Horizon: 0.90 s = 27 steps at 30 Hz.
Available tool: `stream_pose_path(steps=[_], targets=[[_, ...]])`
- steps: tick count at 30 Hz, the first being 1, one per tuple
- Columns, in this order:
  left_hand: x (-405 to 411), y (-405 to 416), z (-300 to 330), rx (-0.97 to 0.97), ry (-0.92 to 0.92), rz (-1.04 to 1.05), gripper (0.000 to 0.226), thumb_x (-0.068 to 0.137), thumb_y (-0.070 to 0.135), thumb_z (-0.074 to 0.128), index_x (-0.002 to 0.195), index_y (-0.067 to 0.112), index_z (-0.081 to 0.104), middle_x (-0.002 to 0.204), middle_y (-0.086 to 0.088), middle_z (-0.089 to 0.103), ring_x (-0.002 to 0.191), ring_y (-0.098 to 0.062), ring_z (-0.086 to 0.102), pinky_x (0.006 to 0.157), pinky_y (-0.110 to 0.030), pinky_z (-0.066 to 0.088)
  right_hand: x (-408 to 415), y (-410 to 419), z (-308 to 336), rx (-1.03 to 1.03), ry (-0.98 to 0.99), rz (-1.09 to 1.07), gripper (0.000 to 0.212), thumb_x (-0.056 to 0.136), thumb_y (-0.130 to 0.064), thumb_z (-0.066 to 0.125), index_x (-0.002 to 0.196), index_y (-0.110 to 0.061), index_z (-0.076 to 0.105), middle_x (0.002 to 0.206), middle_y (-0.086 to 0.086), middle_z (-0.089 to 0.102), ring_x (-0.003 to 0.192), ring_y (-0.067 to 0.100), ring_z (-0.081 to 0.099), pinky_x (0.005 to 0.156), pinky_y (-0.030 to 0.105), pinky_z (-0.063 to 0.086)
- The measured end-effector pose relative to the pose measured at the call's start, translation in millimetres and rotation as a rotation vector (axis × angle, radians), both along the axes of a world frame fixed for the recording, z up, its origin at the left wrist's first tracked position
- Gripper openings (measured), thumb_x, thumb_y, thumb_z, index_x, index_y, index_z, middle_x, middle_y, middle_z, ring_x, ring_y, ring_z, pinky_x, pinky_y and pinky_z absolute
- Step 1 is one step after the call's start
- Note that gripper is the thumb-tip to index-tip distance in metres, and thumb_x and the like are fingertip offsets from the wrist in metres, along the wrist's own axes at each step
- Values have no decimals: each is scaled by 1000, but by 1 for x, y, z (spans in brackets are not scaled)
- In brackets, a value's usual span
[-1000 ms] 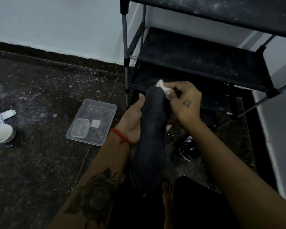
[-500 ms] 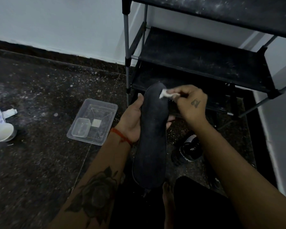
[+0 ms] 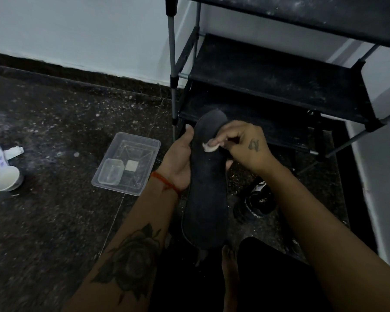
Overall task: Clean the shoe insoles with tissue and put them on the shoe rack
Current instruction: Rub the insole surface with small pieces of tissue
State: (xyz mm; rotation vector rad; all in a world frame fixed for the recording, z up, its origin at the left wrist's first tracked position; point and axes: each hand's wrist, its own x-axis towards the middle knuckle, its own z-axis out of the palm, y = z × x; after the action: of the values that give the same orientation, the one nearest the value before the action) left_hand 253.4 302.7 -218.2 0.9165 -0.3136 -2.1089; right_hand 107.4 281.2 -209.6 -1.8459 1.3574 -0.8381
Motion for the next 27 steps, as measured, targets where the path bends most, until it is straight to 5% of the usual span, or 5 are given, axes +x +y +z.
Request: stream_pose_path(steps=[5,8,15,22,27], targets=[[0,-1,4,-21,5,1,65,96,59,20,103,7,60,78,-15,73,64,-25,72,53,-34,58,-5,-9,-4,-158,0,-401,29,78,6,59,86,-18,73,92,-1,65,88,10,62,80,17,49],[-3,1,3,-39,20,-9,70,93,64,23,113,9,60,91,-14,72,75,-25,72,63,-37,60,7,-7,-5,-147,-28,-363,29,79,5,59,94,-16,72,97,-1,64,92,9,59,85,12,45],[5,-3,-4,-61,-52,-7,67,94,59,22,122,9,55,113,-13,62,92,-23,63,78,-32,57,-2,-1,-1,51,85,-95,31,73,13,58,78,-13,74,82,-2,65,68,2,62,63,7,48],[2,-3,-1,-68,-23,3,69,93,62,23,122,10,56,98,-15,71,80,-27,71,69,-38,60,4,-4,16,300,-428,-289,24,81,5,60,80,-17,67,70,-5,61,67,8,58,56,20,51],[-1,-1,1,-93,6,-45,70,93,61,24,125,7,54,100,-15,69,81,-24,70,73,-37,58,14,-5,4,266,-312,-353,23,83,-2,61,79,-24,67,81,3,64,74,15,61,42,20,47]])
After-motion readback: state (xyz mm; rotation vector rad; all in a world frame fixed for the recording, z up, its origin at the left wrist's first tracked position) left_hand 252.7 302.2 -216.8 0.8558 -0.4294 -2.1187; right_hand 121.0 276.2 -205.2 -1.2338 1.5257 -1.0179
